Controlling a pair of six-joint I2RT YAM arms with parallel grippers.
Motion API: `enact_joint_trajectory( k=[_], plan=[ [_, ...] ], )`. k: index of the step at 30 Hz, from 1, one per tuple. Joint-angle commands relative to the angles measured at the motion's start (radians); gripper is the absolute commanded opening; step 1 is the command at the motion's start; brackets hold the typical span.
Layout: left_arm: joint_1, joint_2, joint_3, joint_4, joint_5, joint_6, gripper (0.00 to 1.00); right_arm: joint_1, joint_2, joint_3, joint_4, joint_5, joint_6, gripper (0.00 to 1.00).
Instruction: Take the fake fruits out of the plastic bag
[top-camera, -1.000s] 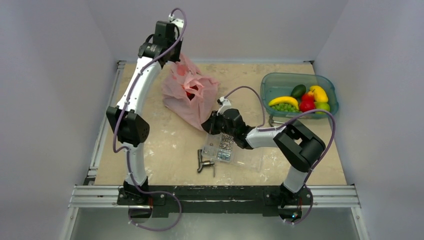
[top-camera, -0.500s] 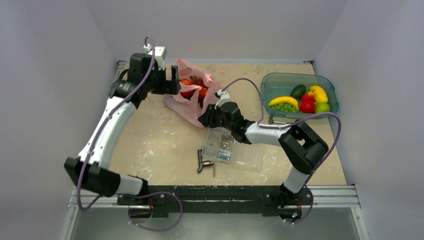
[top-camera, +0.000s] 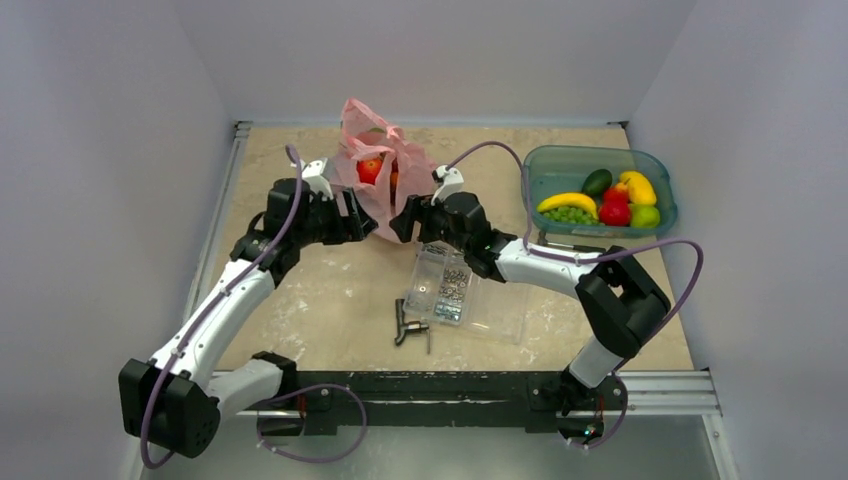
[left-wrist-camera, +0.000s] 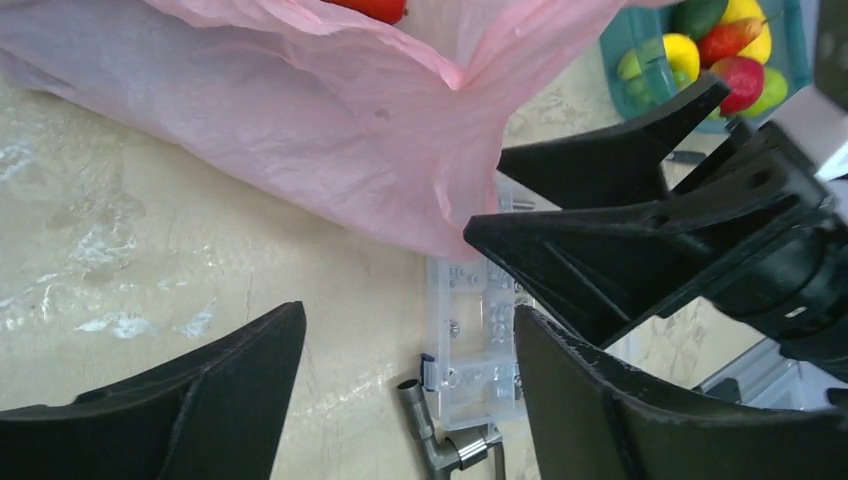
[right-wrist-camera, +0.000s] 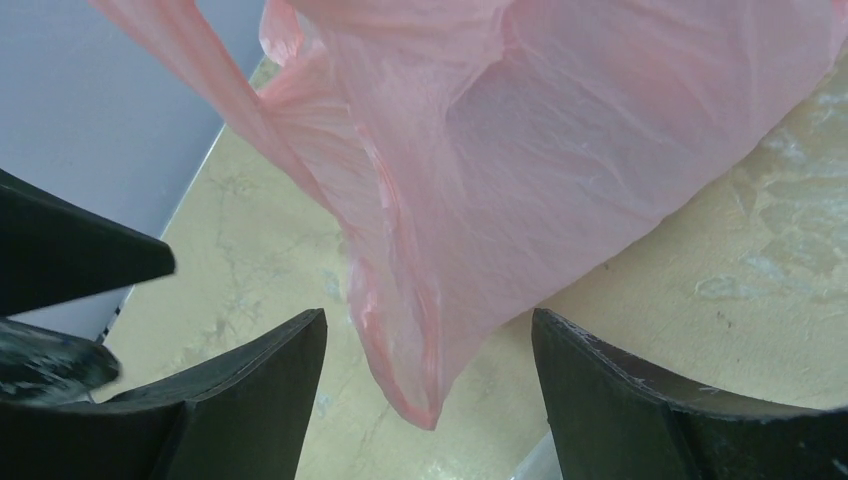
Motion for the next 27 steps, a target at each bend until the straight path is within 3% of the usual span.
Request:
enact_joint_trajectory(
  k=[1,4,7,13,15,18,19,27],
  plan=[
    [-0.032,0.022,0.011,0.243,-0.013,-0.044,0.7,-0.003,-0.037,0.071,-0.004,0.059,-0.043,0.76],
    [-0.041,0.078,0.026,0.317,-0.031,-0.049,0.69,-0.004,-0.037,0.087,-0.005,0.059,-0.04,0.75],
    [-0.063,0.144,0.058,0.347,-0.092,-0.051,0.8,-0.005,-0.029,0.093,0.004,0.042,-0.026,0.71],
    [-0.086,0.281,0.16,0.349,-0.23,-0.041,0.78,-0.004,-0.02,0.081,0.022,0.029,-0.012,0.68],
    [-0.087,0.32,0.204,0.308,-0.268,-0.046,0.64,-0.004,-0.02,0.079,0.023,0.032,-0.011,0.68],
    [-0.087,0.33,0.239,0.238,-0.35,-0.03,0.21,-0.005,-0.021,0.088,0.013,0.05,-0.011,0.69],
    [-0.088,0.311,0.223,0.24,-0.363,-0.031,0.11,-0.004,-0.019,0.095,0.001,0.062,-0.011,0.69],
    [-0.088,0.113,-0.026,0.327,-0.304,-0.102,0.03,0.003,0.028,0.224,-0.038,0.197,-0.025,0.88]
  ],
)
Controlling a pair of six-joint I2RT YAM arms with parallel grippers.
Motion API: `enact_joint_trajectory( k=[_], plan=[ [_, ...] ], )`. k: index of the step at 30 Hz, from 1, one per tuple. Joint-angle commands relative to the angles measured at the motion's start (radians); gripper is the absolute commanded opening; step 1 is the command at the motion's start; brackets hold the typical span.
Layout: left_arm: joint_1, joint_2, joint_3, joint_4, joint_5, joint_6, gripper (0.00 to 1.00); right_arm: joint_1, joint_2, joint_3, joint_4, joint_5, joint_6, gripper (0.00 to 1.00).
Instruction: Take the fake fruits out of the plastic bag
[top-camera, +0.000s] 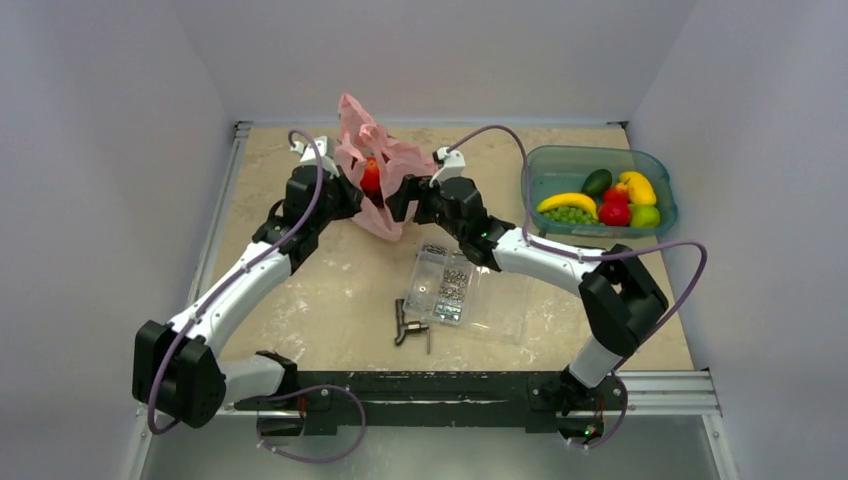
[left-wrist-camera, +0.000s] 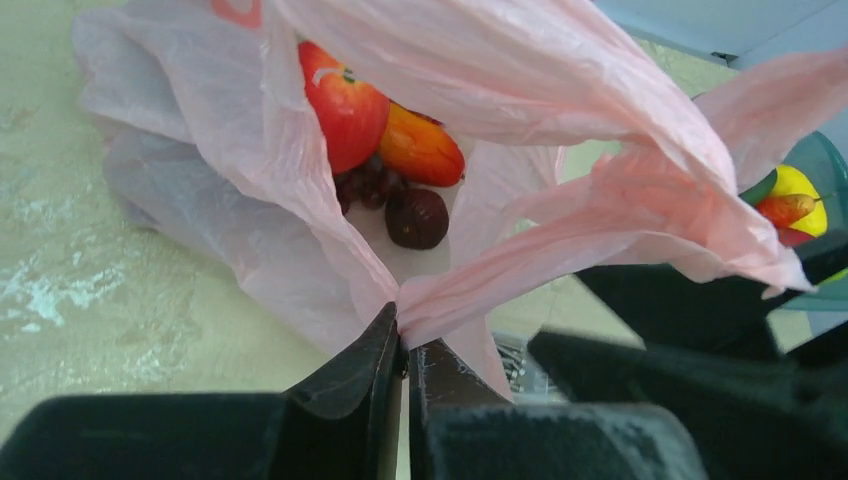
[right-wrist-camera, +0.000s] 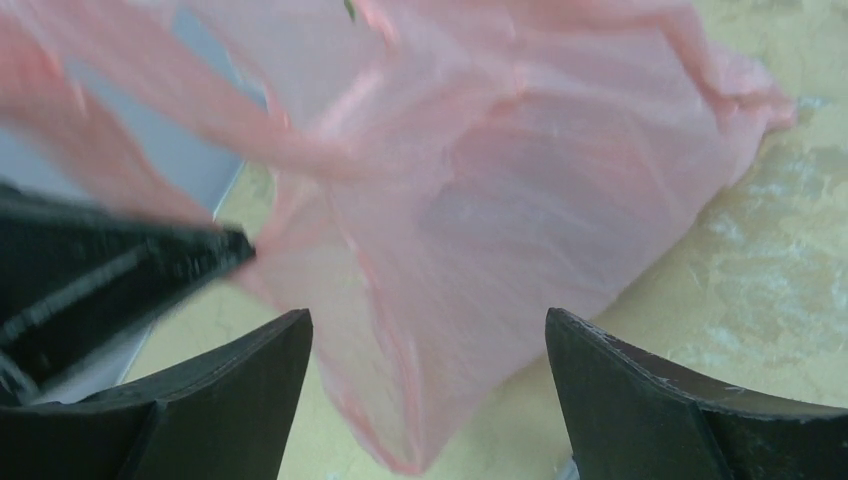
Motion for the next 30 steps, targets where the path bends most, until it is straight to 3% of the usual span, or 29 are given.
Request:
enact_joint_trajectory(
  k=[1,8,14,16,18,19,21,25,30],
  plan=[
    [-0.003,-0.097,-0.102,0.067,0.028,-0.06,0.02,0.008,0.037,0.135,0.009,0.104,-0.018,0.89],
    [-0.003,-0.173,-0.183,0.084,0.033,-0.083,0.0,0.071,0.167,0.296,-0.025,0.215,-0.108,0.91],
    [-0.003,-0.237,-0.211,0.029,-0.003,-0.09,0.0,0.093,0.266,0.406,-0.121,0.512,-0.061,0.88],
    [-0.001,-0.287,-0.231,-0.045,-0.08,-0.095,0.0,0.075,0.25,0.353,-0.098,0.59,-0.084,0.69],
    [-0.002,-0.346,-0.268,-0.105,-0.155,-0.088,0.0,0.047,0.217,0.242,0.028,0.633,-0.126,0.38],
    [-0.001,-0.374,-0.291,-0.118,-0.175,-0.083,0.0,0.029,0.202,0.183,0.094,0.64,-0.148,0.28],
    [-0.001,-0.429,-0.338,-0.132,-0.19,-0.079,0.0,-0.03,0.173,0.095,0.167,0.57,-0.167,0.15],
    [0.0,-0.508,-0.409,-0.175,-0.206,-0.094,0.0,-0.121,0.137,0.008,0.215,0.438,-0.198,0.05],
    [0.0,-0.56,-0.463,-0.141,-0.168,-0.076,0.0,-0.131,0.109,0.014,0.154,0.308,-0.225,0.1]
  ],
)
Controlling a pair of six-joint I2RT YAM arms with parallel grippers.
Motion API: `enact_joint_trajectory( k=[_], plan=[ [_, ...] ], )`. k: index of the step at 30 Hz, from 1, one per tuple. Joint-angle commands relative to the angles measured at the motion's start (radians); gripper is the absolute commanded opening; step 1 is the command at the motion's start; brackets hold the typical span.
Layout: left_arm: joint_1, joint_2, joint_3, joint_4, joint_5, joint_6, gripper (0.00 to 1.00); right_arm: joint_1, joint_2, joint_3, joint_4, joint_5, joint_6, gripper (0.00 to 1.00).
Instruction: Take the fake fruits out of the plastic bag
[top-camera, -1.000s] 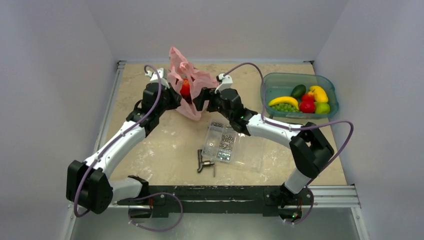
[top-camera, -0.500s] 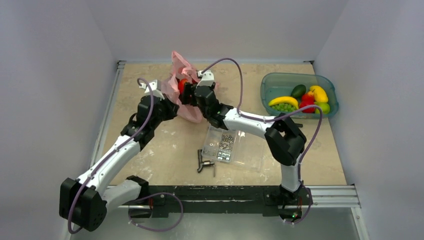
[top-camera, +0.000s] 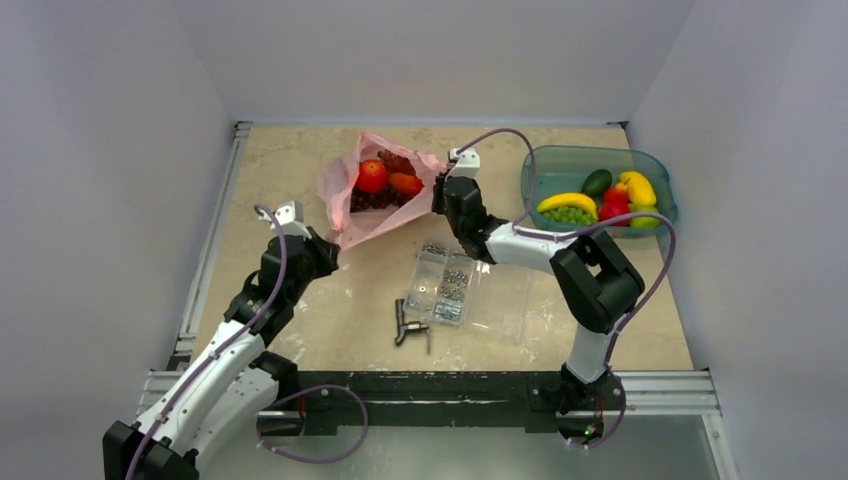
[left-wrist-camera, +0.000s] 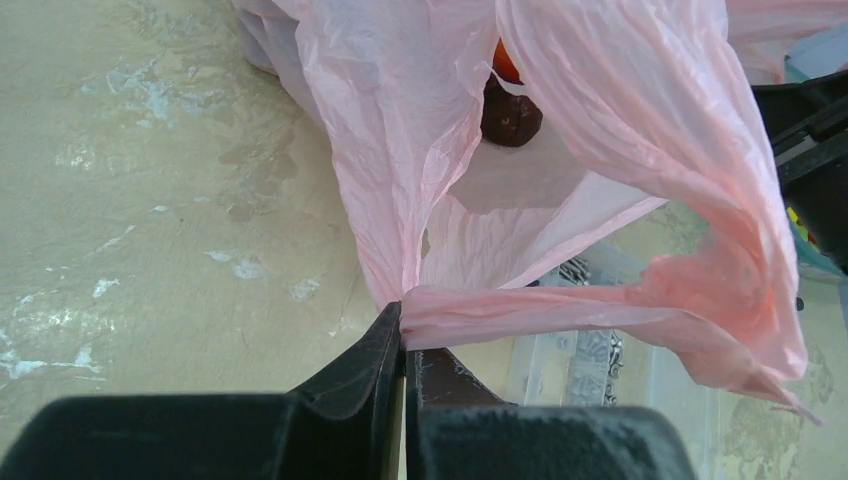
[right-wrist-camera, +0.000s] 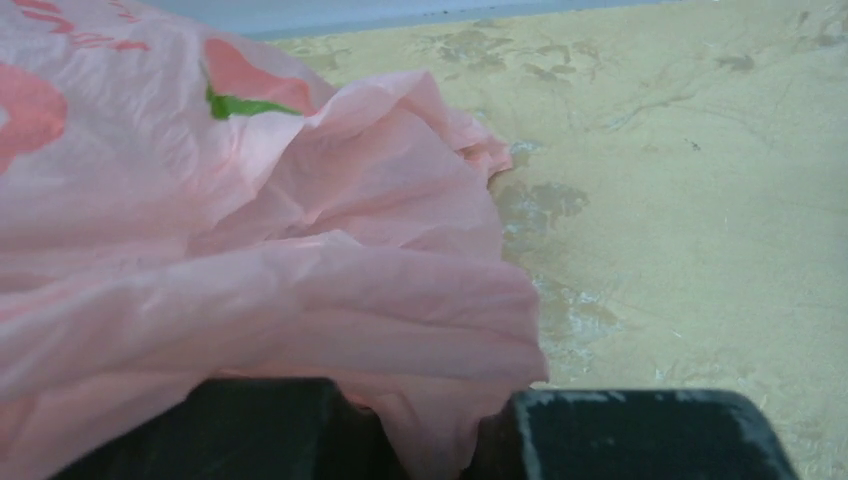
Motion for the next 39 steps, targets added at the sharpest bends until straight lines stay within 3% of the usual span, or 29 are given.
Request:
enact_joint_trajectory(
  k=[1,7,13,16,19,23,29,39],
  plan=[
    [0.017,-0.03,-0.029,-0.019,-0.028,0.023,0.0,-0.026,-0.077,-0.002,0.019,-0.057,-0.082,0.16],
    [0.017,0.019,0.008,-0.022,0.075,0.019,0.0,0.001,-0.188,0.002,-0.198,-0.079,-0.036,0.5],
    [0.017,0.022,-0.011,0.02,0.093,0.044,0.0,0.089,-0.405,-0.078,-0.385,-0.057,-0.09,0.76],
    [0.017,0.021,-0.013,0.024,0.091,0.054,0.0,0.147,-0.528,-0.124,-0.424,-0.041,-0.107,0.83],
    [0.017,0.024,-0.015,0.027,0.097,0.051,0.0,0.178,-0.609,-0.15,-0.401,-0.118,-0.088,0.82],
    [0.017,0.032,-0.015,0.037,0.1,0.048,0.0,0.213,-0.566,-0.108,-0.325,-0.212,-0.05,0.78],
    [0.016,0.012,-0.017,0.024,0.094,0.05,0.0,0.212,-0.295,0.128,-0.281,-0.281,-0.018,0.56],
    [0.017,-0.019,-0.022,-0.006,0.076,0.049,0.0,0.164,0.106,0.449,-0.23,-0.25,-0.116,0.57]
  ],
)
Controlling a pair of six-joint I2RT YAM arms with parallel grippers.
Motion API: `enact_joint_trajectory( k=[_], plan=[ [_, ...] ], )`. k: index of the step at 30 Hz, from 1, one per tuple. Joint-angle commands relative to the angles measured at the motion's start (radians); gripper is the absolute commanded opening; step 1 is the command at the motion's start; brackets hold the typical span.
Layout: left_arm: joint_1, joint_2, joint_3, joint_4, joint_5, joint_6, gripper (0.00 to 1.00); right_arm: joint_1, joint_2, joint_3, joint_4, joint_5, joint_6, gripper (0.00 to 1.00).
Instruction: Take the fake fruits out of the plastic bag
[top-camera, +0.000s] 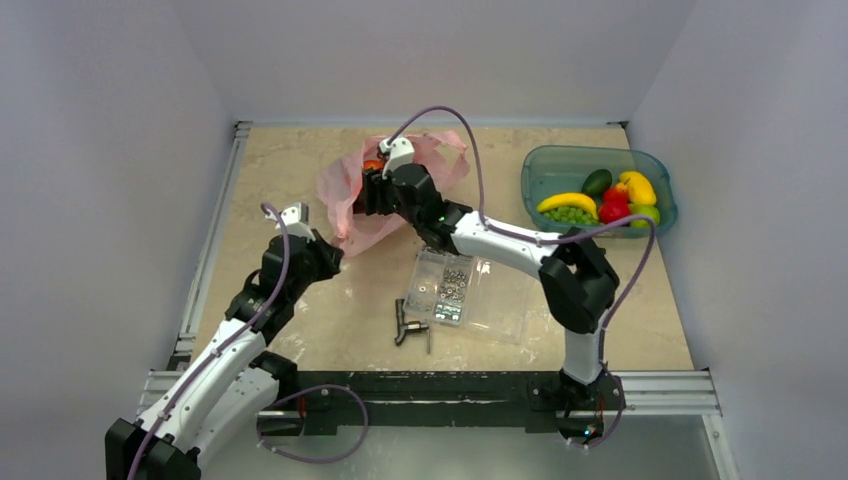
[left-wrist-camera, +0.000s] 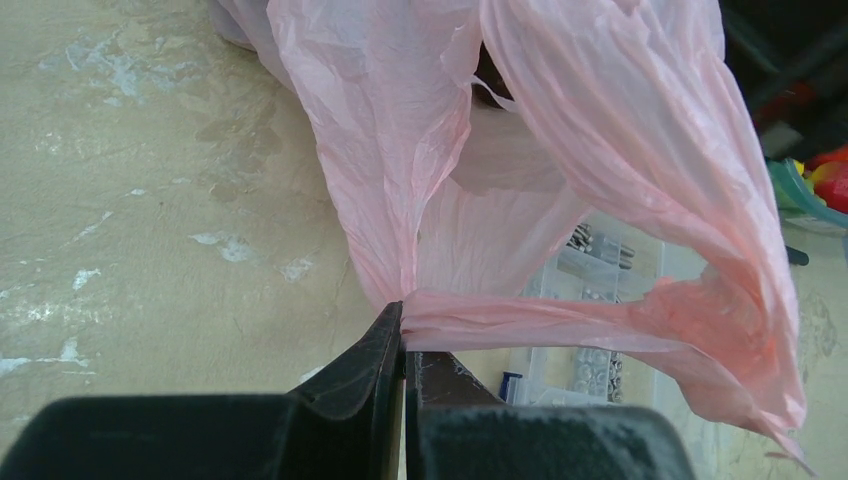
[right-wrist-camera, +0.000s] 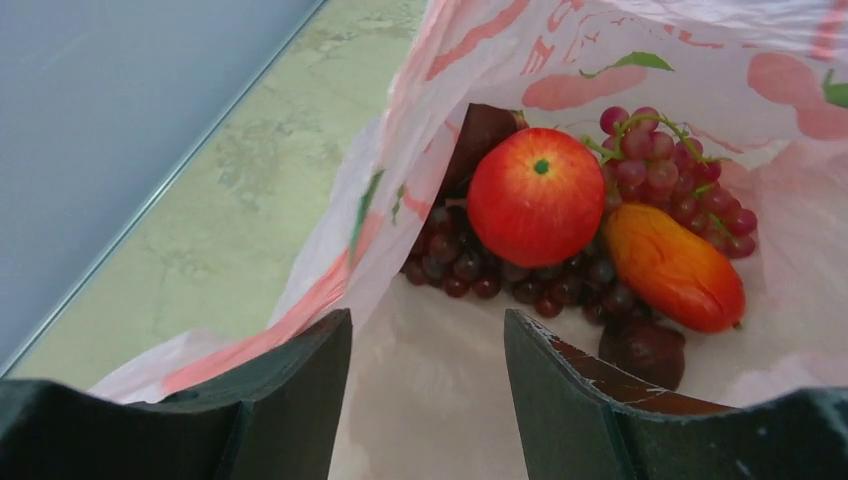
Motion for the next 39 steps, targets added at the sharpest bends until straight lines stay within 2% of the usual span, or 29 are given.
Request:
enact_joint_trajectory(
  k=[1,6,12,16,19,26,30,34,37,39],
  plan=[
    [0.004,-0.018,0.001,0.007,-0.01,0.017,0.0,-0.038,0.107,0.131,0.063,-0.002,-0.03,0.59],
    [0.003,-0.026,-0.002,0.003,-0.006,0.012,0.0,-0.084,0.218,0.214,0.074,-0.029,0.014,0.68],
    [0.002,-0.016,-0.021,0.032,0.017,-0.005,0.0,-0.093,0.322,0.291,0.098,-0.058,-0.01,0.92],
    [0.003,0.001,-0.027,0.051,0.033,-0.015,0.0,-0.095,0.382,0.343,0.109,-0.063,-0.027,0.98],
    [0.003,0.01,-0.034,0.068,0.044,-0.023,0.0,-0.095,0.418,0.377,0.109,-0.046,-0.035,0.98],
    [0.002,0.018,-0.037,0.065,0.048,-0.027,0.0,-0.094,0.447,0.39,0.128,0.03,-0.084,0.8],
    [0.003,0.024,-0.033,0.052,0.056,-0.032,0.0,-0.094,0.435,0.36,0.156,0.033,-0.113,0.64],
    [0.002,0.025,0.005,-0.012,0.053,-0.026,0.0,-0.093,0.367,0.277,0.18,0.032,-0.108,0.44],
    [0.004,0.009,0.041,-0.068,0.055,-0.031,0.0,-0.092,0.298,0.218,0.166,-0.031,-0.071,0.34],
    [0.003,-0.002,0.063,-0.116,0.083,-0.041,0.0,-0.086,0.239,0.141,0.198,-0.08,-0.04,0.31]
  ],
)
